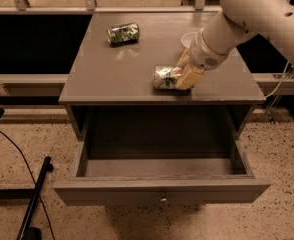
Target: Pick 7up can from top drawer and place on counter
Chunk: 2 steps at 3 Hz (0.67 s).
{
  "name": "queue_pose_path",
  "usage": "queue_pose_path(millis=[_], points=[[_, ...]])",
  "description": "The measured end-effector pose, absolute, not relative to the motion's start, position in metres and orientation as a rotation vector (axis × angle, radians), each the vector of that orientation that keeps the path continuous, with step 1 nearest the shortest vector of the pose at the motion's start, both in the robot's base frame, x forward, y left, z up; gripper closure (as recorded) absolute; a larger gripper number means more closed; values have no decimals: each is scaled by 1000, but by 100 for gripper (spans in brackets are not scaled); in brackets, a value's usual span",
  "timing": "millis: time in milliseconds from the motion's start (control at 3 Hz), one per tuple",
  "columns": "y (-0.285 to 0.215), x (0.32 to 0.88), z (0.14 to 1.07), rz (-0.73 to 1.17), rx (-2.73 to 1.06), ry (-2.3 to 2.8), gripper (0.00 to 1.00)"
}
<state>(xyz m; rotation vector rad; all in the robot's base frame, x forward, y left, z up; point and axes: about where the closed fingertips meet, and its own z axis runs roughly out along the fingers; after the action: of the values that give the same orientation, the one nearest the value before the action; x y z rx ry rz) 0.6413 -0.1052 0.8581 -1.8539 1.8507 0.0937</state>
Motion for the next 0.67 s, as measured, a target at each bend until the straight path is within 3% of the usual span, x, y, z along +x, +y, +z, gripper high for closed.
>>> queue_pose_path(millis=[333,667], points=[[-104,641,857,97,-1857,1850,4],[-103,641,856,98,-1859,1850,0]])
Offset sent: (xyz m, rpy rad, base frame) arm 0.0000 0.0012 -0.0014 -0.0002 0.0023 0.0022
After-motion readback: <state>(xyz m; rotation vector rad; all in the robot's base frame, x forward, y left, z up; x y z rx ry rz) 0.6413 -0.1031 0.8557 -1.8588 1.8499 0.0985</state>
